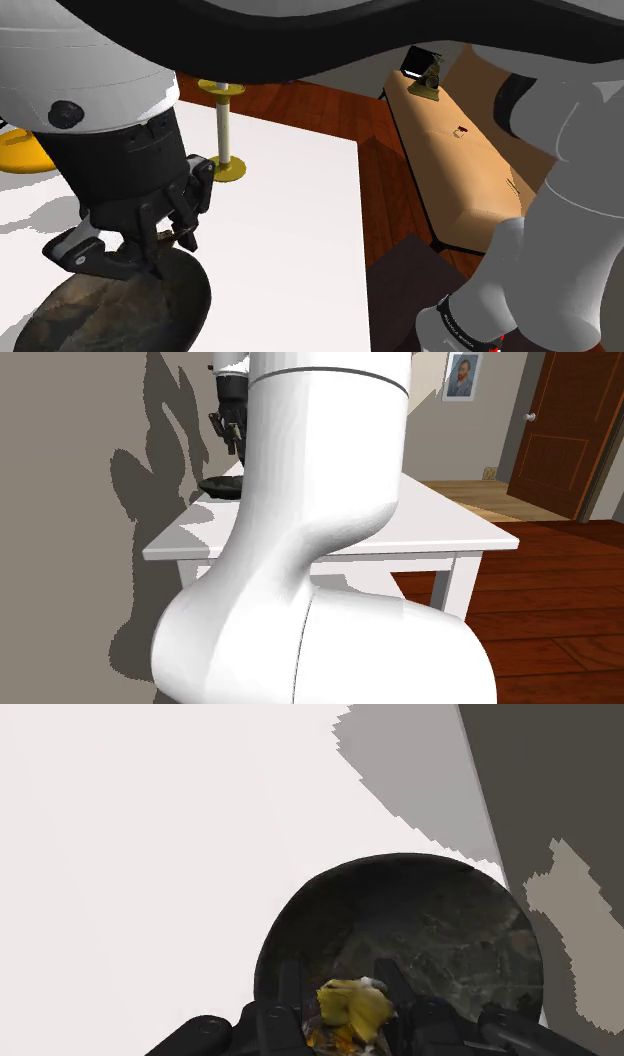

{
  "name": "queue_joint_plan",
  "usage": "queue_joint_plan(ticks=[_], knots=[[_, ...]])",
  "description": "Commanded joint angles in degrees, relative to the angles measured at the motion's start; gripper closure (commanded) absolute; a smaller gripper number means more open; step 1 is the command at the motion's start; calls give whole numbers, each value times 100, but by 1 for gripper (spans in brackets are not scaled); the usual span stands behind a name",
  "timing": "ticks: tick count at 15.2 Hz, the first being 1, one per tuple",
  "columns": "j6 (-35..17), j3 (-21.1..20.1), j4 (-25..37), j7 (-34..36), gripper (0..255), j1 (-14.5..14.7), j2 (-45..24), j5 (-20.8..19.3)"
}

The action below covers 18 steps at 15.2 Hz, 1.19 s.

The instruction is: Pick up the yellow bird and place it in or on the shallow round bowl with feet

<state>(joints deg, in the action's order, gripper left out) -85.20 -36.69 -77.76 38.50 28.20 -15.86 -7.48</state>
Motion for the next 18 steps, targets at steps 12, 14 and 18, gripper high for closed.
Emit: queue_joint_plan(ticks=[12, 14, 18], knots=[[-286, -20, 476, 543, 255, 595, -899, -475], [-456, -20, 276, 542, 255, 552, -870, -462], [-768, -20, -72, 546, 255, 484, -839, -451]])
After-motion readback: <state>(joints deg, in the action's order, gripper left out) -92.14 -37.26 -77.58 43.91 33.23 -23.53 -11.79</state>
